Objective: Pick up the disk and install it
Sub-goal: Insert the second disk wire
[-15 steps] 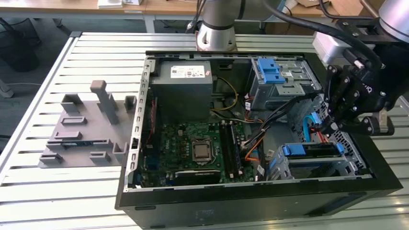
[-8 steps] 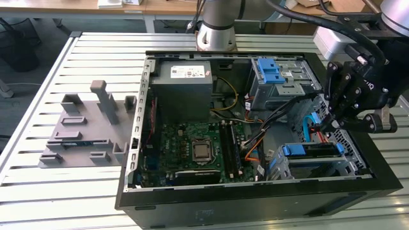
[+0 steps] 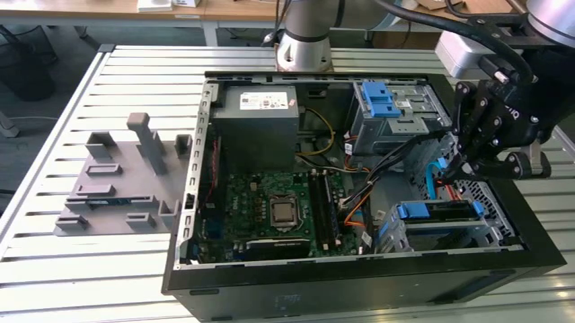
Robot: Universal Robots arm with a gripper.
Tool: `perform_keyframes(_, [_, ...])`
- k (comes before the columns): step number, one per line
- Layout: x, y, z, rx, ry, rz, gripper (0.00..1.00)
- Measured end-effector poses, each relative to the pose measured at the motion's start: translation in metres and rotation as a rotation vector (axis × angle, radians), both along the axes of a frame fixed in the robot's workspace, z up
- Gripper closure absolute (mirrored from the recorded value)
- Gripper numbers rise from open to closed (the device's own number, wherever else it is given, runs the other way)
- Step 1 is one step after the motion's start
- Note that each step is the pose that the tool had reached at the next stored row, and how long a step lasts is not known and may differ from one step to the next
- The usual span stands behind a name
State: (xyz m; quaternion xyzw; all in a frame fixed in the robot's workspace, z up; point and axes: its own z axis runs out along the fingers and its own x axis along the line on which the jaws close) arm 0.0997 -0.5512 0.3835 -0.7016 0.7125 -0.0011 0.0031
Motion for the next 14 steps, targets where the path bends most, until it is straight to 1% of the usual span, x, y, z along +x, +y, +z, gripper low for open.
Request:
perform_keyframes(2, [-0.0012,0.0013,-0.0002,0.0001,-0.0007,0.000,0.89])
perform_keyframes(7, [-0.0014,0.0013,-0.0003,-0.0005,-0.0019,0.000,0.89])
perform_keyframes(9, [-0.0015,0.0014,-0.0006,-0.0028,-0.0046,0.000,0.89])
perform_keyframes(12, [-0.0020,0.0013,-0.0011,-0.0055,-0.0112,0.000,0.89])
perform_keyframes(13, [-0.0024,0.0013,-0.0013,-0.0060,-0.0131,0.000,0.82])
perform_keyframes(14, [-0.0028,0.0014,-0.0015,-0.0066,-0.0148,0.000,0.82])
